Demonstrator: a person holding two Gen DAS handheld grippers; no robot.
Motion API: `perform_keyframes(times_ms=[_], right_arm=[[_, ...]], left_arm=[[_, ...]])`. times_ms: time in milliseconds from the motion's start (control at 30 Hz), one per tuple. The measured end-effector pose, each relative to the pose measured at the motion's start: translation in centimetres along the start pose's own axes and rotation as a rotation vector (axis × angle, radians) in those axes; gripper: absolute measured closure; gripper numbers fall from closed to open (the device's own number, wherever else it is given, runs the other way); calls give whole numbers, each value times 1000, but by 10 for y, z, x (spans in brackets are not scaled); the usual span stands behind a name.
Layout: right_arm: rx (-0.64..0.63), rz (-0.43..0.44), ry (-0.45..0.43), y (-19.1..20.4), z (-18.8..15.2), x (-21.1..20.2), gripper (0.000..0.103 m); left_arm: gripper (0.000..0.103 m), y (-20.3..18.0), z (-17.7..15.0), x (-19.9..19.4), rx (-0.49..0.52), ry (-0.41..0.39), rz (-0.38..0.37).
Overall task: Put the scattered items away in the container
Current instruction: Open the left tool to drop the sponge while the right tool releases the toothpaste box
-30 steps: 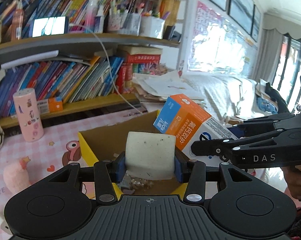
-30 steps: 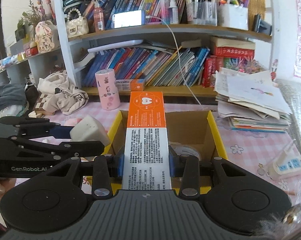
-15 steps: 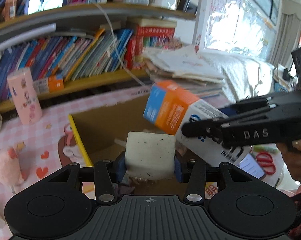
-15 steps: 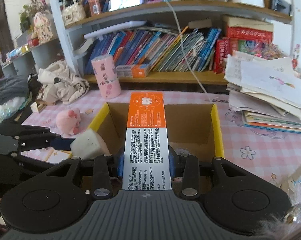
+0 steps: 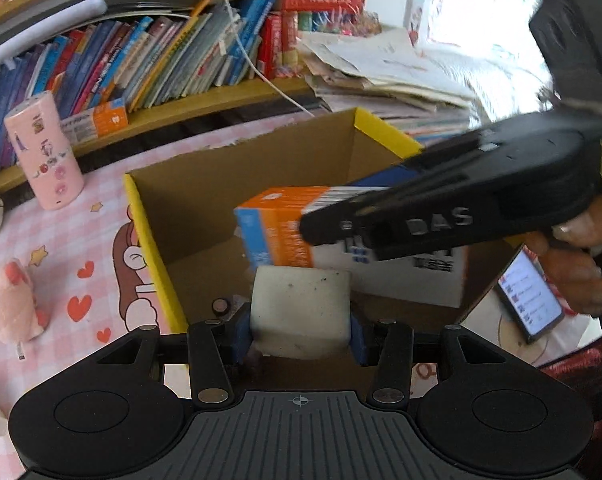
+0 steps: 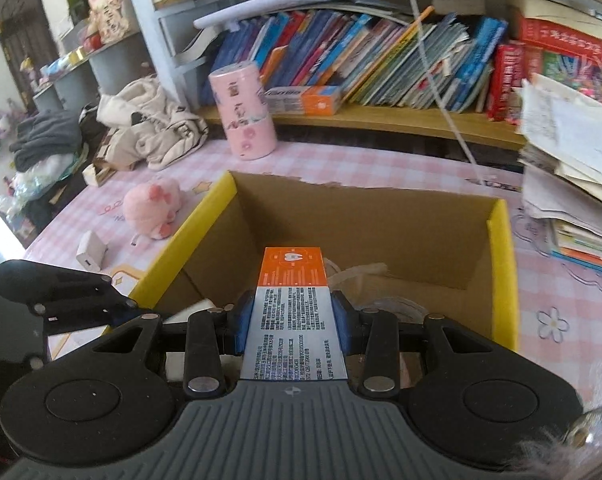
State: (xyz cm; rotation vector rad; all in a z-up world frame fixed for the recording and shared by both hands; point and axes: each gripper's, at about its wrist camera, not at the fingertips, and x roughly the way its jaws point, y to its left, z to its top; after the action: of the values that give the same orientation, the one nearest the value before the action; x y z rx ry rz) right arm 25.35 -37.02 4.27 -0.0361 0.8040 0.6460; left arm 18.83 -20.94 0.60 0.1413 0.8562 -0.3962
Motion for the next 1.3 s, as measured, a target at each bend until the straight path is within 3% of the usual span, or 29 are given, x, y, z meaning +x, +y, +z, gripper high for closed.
perform_keyframes(times_ms=[67,267,333,600,1000,1100,1167,1233,1300], right_arm=[[-9,16,8,2,2,5,66],[-32,34,23,4,8,18,66],[-32,39,22,3,11,21,66],[-47,53,10,-2,27,34,66],[-75,122,112,5,37,77,66],[-118,78,132,11,38,83,65],[-105,54,108,10,39,80,52],[-110,29,60,8,39,71,32],[-110,16,30,5,39,63,31]], left_arm=[[53,-4,0,2,22,9,14],[33,-7,3,3,46,6,44],[23,-8,4,1,55,1,68],[19,-4,2,-8,40,-26,96],[16,-13,0,-21,21,-81,123],[16,-14,-2,-23,21,-86,128],[16,-14,-3,-26,19,-92,130],[16,-14,-4,-27,13,-97,129],[16,-14,-4,-28,10,-98,129]])
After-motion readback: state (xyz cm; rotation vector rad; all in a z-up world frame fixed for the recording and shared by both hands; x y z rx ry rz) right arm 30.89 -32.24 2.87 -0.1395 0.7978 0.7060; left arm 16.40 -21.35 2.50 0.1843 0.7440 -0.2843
